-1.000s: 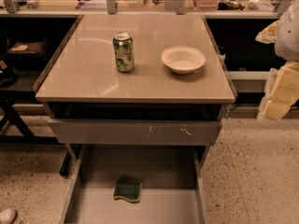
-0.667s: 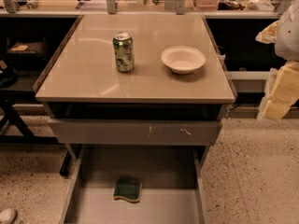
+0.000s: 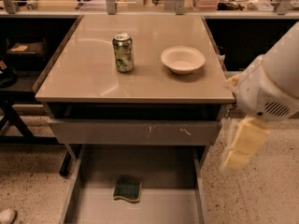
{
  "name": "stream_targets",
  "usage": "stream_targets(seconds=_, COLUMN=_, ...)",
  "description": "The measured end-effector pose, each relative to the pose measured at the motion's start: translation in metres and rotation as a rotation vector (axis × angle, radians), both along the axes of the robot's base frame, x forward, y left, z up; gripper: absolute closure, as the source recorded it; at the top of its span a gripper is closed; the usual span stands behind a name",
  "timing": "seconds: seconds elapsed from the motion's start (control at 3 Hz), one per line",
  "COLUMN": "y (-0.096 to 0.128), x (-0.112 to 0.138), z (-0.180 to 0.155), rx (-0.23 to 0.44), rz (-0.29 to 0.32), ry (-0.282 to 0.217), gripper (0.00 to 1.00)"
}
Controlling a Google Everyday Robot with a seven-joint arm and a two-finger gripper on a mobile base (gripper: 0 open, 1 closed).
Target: Pick sponge from middle drawer and place on counter
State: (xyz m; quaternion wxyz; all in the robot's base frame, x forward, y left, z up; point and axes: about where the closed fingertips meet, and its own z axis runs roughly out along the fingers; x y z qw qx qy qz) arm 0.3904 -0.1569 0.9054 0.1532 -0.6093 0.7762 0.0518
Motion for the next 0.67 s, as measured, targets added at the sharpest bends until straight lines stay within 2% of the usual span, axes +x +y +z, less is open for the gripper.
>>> stream_targets(seconds=0.33, y=0.040, x=-0.016, z=-0.062, rx=0.032, rz=0.056, ry=0.050, gripper=0.00)
stream_targets(seconds=0.67, y=0.073, x=-0.026, z=-0.113, rx=0.055, rz=0.089, ry=0.122, gripper=0.00)
